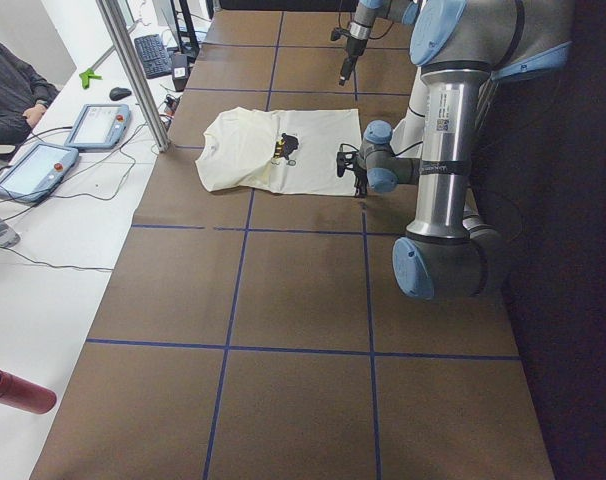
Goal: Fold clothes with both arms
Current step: 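Move both grippers to the hem corners nearest the robot, then grasp the hem corners with both grippers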
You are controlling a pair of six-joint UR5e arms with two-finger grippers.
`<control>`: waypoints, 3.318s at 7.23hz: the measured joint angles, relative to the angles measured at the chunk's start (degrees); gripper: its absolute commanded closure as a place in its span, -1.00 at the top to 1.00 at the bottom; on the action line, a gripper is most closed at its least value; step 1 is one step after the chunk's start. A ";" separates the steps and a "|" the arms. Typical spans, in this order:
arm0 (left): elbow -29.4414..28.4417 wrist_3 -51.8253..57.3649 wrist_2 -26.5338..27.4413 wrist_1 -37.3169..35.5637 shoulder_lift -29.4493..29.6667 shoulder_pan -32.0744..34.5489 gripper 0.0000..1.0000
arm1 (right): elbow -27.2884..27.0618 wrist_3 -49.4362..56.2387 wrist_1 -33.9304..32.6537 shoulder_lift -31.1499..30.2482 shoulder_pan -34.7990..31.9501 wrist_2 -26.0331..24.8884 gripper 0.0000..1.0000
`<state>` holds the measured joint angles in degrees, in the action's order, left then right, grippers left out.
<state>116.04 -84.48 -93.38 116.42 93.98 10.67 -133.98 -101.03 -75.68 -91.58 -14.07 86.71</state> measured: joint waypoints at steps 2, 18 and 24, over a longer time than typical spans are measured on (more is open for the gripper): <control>-0.04 -0.68 0.13 -0.20 0.08 -0.85 -0.22 | 0.02 -0.03 0.00 0.01 0.00 -0.05 0.73; 2.19 -0.54 0.74 -0.62 0.44 -0.81 -1.00 | 1.88 -3.02 7.25 -4.64 0.54 -0.03 0.18; 5.41 -0.86 3.52 -0.23 -0.37 0.31 -1.00 | 9.95 -8.11 13.02 -6.18 7.13 -6.27 -0.03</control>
<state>121.44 -85.34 -89.85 116.19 93.61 10.98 -124.03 -109.14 -62.65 -97.76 -6.94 80.44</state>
